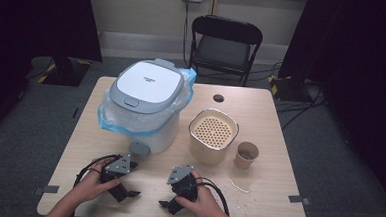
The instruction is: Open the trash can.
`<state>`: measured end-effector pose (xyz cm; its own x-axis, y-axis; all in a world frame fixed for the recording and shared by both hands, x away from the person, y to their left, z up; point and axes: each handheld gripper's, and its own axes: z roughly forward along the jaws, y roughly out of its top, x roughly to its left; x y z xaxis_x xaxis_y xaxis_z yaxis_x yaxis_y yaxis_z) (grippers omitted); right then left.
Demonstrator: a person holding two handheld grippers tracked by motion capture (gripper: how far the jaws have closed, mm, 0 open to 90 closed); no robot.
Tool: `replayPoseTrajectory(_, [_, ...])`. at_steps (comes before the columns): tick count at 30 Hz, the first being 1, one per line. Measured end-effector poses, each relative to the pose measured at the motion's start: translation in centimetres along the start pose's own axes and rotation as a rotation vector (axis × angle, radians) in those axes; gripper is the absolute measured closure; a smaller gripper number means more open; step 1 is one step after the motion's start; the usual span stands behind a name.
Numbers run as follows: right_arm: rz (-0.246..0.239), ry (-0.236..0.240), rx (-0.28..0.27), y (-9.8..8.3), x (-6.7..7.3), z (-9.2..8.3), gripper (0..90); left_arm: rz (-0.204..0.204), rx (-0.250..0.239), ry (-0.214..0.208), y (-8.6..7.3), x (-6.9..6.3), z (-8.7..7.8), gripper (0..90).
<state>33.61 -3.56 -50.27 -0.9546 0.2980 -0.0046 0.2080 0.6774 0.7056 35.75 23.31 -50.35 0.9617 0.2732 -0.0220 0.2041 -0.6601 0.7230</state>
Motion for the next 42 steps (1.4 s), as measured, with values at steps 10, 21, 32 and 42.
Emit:
replayPoseTrajectory(10, [-0.009, 0.011, -0.001, 0.0, -0.1, 0.1, 0.0, 0.000, 0.006, 0.000, 0.0, 0.0, 0.0, 0.0])
replayPoseTrajectory(21, [-0.012, 0.014, -0.001, 0.1, -0.2, 0.1, 0.0, -0.107, 0.013, -0.003, 0.4, 0.1, -1.2, 15.7])
replayPoseTrajectory(32, [-0.013, 0.014, -0.001, 0.1, -0.2, 0.1, 0.0, -0.192, -0.036, 0.007, 2.2, 0.7, -4.0, 17.6])
replayPoseTrajectory(42, [-0.010, 0.013, 0.002, 0.1, -0.1, 0.1, 0.0, -0.187, -0.038, 0.025, 4.2, 1.1, -6.2, 17.7])
